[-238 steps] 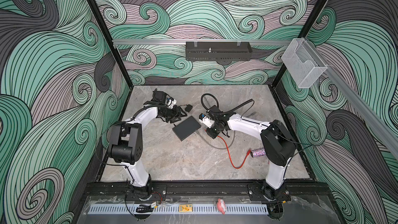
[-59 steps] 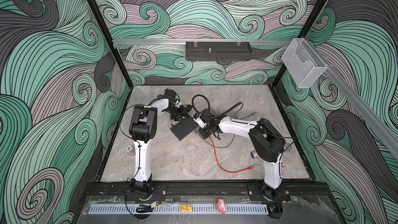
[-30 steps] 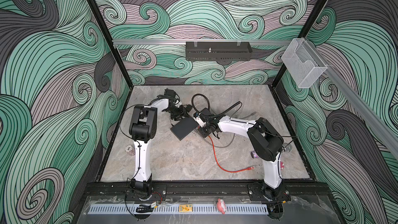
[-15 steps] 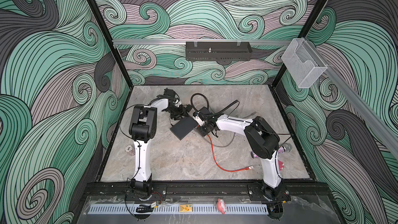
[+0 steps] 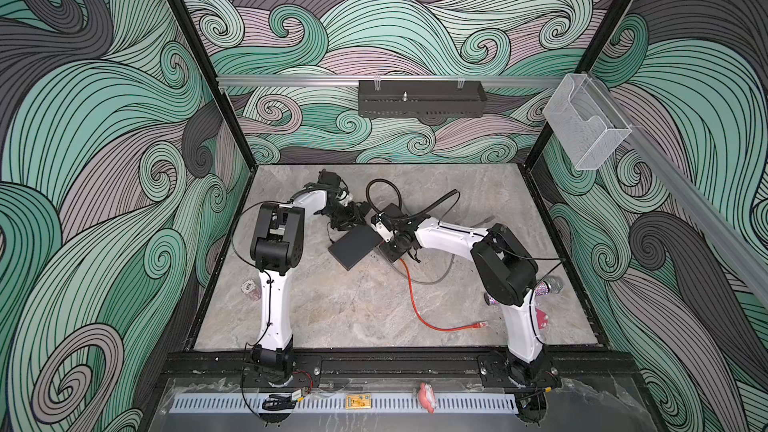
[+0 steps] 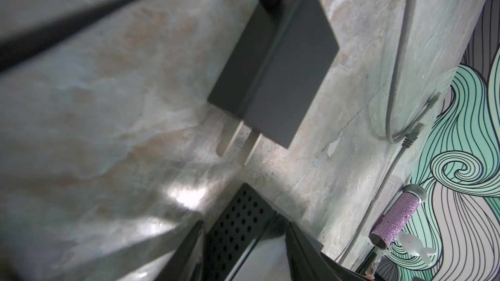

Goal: Insert the plug into the switch port

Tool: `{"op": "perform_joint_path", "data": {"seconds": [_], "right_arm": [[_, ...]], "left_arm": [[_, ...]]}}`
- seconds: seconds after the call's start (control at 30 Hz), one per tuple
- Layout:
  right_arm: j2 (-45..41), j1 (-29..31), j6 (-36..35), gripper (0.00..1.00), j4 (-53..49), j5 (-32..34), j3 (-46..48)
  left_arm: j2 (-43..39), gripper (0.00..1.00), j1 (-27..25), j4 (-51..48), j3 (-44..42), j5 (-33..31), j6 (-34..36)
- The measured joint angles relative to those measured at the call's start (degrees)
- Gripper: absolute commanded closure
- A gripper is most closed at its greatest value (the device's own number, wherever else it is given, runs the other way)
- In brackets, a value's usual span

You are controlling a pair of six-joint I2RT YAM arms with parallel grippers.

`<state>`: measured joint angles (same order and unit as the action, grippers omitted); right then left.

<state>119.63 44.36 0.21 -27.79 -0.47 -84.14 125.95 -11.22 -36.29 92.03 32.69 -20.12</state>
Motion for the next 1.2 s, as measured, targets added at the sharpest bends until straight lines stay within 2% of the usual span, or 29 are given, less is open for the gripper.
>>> {"op": "perform_joint_path", "data": {"seconds": [0.67,1.2], "right_arm": [[4.8,0.0,0.0,0.94,-6.8,-0.7,-8.4],[6.8,0.1,0.0,0.94,-9.7,-0.5,-11.6]], "left_arm": [[0.1,0.51,-0.2,4.4,-0.8,-0.7,0.0],[0.1,0.52,-0.2,5.1,-1.1,-0.8,0.0]]}}
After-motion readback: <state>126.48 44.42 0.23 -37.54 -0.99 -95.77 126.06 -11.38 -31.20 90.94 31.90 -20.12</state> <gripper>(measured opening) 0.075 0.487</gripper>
